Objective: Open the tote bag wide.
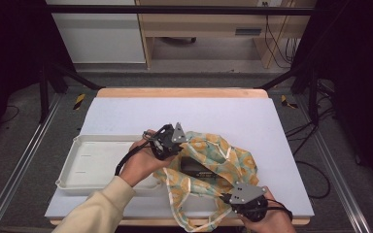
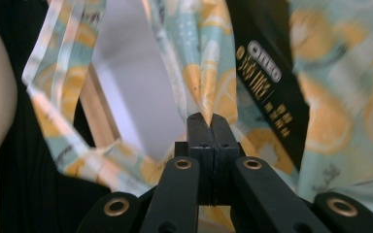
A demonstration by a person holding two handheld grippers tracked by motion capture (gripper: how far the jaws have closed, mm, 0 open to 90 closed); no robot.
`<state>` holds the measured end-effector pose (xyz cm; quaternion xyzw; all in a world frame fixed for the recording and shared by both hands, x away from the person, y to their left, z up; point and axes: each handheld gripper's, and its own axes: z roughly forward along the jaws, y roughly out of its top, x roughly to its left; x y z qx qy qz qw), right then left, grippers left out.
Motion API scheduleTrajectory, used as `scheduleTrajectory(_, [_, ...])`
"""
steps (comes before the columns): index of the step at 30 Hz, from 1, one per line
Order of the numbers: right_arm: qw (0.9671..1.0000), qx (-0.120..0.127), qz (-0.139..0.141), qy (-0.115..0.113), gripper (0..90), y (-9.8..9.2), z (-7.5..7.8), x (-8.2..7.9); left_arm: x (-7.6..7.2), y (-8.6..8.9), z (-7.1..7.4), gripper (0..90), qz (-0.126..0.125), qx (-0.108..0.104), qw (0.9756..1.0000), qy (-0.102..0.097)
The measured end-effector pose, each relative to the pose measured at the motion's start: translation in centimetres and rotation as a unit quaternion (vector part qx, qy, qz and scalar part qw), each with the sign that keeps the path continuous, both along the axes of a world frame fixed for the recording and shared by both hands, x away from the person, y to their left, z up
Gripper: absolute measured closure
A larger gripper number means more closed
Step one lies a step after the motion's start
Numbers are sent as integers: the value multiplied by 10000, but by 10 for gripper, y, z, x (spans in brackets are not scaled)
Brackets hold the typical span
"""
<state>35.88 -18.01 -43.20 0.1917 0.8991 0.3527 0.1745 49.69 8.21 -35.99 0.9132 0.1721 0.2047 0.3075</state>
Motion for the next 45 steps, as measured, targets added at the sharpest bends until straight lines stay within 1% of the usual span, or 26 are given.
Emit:
scheduleTrajectory(2, [10000,-75,13,38,900,-1,-2,-1,1,3,7,873,154,-303,9994,-86])
scheduleTrajectory(3, [9999,-117,30,59,900,-2,-4,-2,1,5,10,875,216,-468,9986,-138])
scheduleTrajectory(4, [9998,-163,34,139,900,-2,-7,-4,0,7,16,879,289,-708,9969,-206])
scheduleTrajectory(7, [9998,-117,9,129,883,-3,-7,-3,-2,9,20,883,246,-790,9965,-136])
scheduleTrajectory(11, [9994,275,-194,-2,699,-9,4,-3,-8,7,22,888,186,-787,9965,-217])
scheduleTrajectory(14, [9986,407,-311,-128,558,-12,13,-4,-11,6,25,889,142,-850,9960,-220])
scheduleTrajectory(18, [9967,554,-506,-315,470,-19,27,-6,-16,4,28,890,90,-887,9958,-201])
scheduleTrajectory(20, [9948,663,-631,-455,441,-23,35,-5,-17,3,30,895,62,-891,9957,-230])
scheduleTrajectory(22, [9916,812,-848,-551,426,-29,42,-5,-19,2,32,899,47,-902,9956,-257])
scheduleTrajectory(23, [9893,856,-1002,-624,416,-33,46,-4,-19,1,33,900,34,-914,9955,-255])
scheduleTrajectory(24, [9842,906,-1333,-735,401,-39,50,-1,-20,0,33,900,25,-925,9953,-272])
scheduleTrajectory(25, [9842,906,-1333,-735,401,-39,50,-1,-21,0,34,900,22,-942,9952,-278])
scheduleTrajectory(26, [9796,882,-1634,-762,357,-43,50,4,-21,-1,35,900,8,-953,9951,-276])
scheduleTrajectory(27, [9796,882,-1634,-762,357,-43,50,4,-22,-1,36,900,17,-984,9947,-295])
scheduleTrajectory(28, [9769,771,-1850,-744,323,-44,47,11,-23,-2,37,900,-12,-998,9945,-304])
scheduleTrajectory(29, [9769,771,-1850,-744,323,-44,47,11,-24,-3,37,900,-20,-1020,9943,-294])
scheduleTrajectory(30, [9764,814,-1900,-629,294,-40,44,18,-25,-3,39,900,-23,-1077,9938,-284])
scheduleTrajectory(31, [9764,814,-1900,-629,294,-40,44,18,-26,-4,40,900,-41,-1098,9935,-288])
scheduleTrajectory(32, [9772,769,-1892,-580,286,-38,42,22,-27,-4,42,900,-64,-1115,9932,-321])
scheduleTrajectory(34, [9782,639,-1928,-436,300,-31,38,29,-30,-3,46,900,-99,-1195,9921,-365])
scheduleTrajectory(35, [9791,571,-1922,-351,351,-28,37,33,-32,-3,48,900,-112,-1254,9913,-380])
scheduleTrajectory(36, [9795,455,-1930,-346,448,-27,36,37,-34,-2,49,900,-120,-1314,9904,-400])
scheduleTrajectory(38, [9792,366,-1970,-331,637,-28,39,41,-37,-2,52,900,-192,-1285,9907,-399])
scheduleTrajectory(39, [9781,396,-2013,-343,713,-29,42,43,-38,-2,52,900,-216,-1216,9914,-444])
scheduleTrajectory(41, [9756,382,-2111,-473,799,-33,51,44,-39,-3,50,900,-298,-1086,9927,-431])
scheduleTrajectory(45, [9708,398,-2251,-726,867,-44,71,46,-37,-9,42,900,-375,-864,9949,-354])
